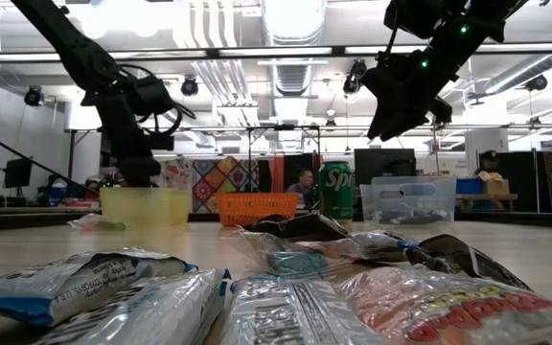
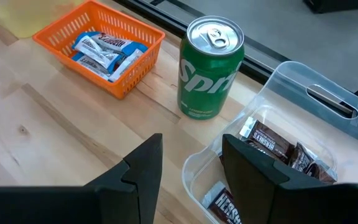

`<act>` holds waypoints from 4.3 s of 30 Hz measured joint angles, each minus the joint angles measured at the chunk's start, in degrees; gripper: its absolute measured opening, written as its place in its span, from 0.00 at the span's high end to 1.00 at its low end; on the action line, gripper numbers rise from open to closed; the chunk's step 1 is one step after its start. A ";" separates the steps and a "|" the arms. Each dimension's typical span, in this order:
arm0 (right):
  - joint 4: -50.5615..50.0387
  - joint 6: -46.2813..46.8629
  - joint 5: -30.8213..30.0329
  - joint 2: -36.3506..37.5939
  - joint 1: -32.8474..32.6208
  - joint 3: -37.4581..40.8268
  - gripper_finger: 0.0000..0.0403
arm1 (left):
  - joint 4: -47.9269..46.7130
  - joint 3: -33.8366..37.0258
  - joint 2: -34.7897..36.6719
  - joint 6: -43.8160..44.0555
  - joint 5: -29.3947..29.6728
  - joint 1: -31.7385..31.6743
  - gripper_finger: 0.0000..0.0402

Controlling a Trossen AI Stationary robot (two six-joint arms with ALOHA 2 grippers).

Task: Organize candy in baskets
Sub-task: Put the white chocolate into the orange bin

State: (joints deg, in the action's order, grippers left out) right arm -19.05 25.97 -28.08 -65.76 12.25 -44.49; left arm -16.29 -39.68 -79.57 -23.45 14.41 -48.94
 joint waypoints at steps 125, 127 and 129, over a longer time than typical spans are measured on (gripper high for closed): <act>-20.63 36.80 26.14 -48.13 -34.23 -38.75 0.88 | -8.68 -1.44 14.10 37.45 -13.57 51.79 0.81; -21.14 35.98 26.18 -47.71 -34.25 -38.75 0.89 | -8.67 -1.44 14.10 37.44 -13.57 51.79 0.81; -21.68 34.90 26.33 -47.16 -34.23 -38.75 0.89 | -8.63 -1.44 14.10 37.45 -13.57 51.79 0.81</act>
State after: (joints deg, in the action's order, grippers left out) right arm -40.72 60.87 -1.74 -112.91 -21.98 -83.24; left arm -24.93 -41.12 -65.47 14.00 0.84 2.85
